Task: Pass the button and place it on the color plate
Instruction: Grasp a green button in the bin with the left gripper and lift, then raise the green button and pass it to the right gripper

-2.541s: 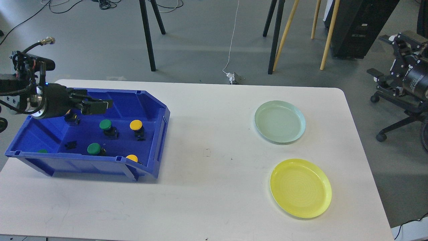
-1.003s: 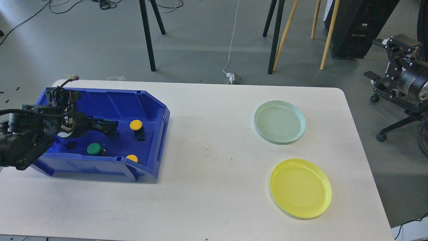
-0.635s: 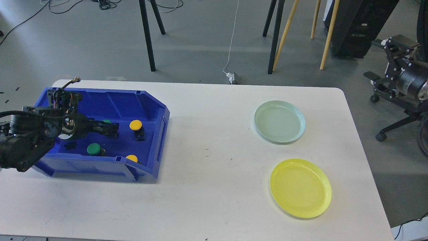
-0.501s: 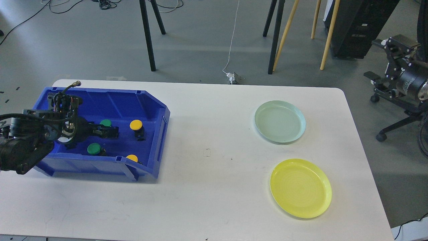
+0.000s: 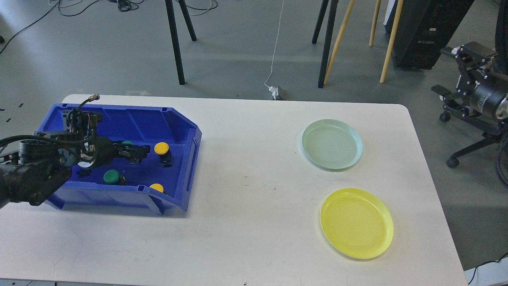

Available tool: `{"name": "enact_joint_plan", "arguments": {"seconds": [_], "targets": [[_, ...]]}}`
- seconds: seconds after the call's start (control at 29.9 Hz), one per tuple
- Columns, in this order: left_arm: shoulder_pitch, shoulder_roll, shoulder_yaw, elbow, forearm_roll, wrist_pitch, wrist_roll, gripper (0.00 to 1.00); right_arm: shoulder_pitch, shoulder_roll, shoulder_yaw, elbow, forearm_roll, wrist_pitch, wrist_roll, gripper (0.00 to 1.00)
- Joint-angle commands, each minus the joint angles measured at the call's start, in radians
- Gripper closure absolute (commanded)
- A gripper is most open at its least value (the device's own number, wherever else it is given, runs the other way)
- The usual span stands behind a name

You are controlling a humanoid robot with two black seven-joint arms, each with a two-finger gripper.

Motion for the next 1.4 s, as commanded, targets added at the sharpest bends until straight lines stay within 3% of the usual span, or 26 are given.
{"name": "enact_joint_plan", "arguments": {"seconds": [0.0, 0.1, 0.17, 0.37, 0.6, 0.97, 1.17, 1.37], "targets": [[0.000, -0.002, 0.002, 0.005, 0.005, 0.001, 0.007, 0.28, 0.000, 0.000, 0.000, 0.000, 0.000, 0.000, 0.000, 0.01], [0.000, -0.005, 0.002, 0.027, 0.005, -0.002, 0.010, 0.39, 0.000, 0.000, 0.000, 0.000, 0.000, 0.000, 0.000, 0.01], [0.000, -0.008, 0.002, 0.042, 0.005, -0.002, 0.018, 0.53, 0.000, 0.000, 0.000, 0.000, 0.000, 0.000, 0.000, 0.01], [0.002, -0.008, 0.002, 0.045, -0.003, -0.008, 0.030, 0.72, 0.001, 0.015, 0.000, 0.000, -0.006, -0.008, 0.000, 0.01], [-0.012, 0.016, -0.014, -0.014, -0.009, -0.016, 0.018, 0.73, 0.001, 0.035, 0.000, -0.003, -0.014, -0.017, 0.000, 0.01], [-0.017, 0.356, -0.021, -0.381, -0.073, -0.048, 0.018, 0.72, 0.001, 0.093, -0.002, -0.005, -0.017, -0.037, -0.003, 0.01], [-0.018, 0.507, -0.167, -0.576, -0.167, -0.085, 0.018, 0.72, 0.012, 0.130, 0.002, 0.005, -0.014, -0.032, 0.000, 0.01], [-0.062, 0.510, -0.354, -0.639, -0.271, -0.160, 0.042, 0.72, 0.023, 0.136, 0.021, 0.058, -0.005, -0.034, -0.005, 0.01]]}}
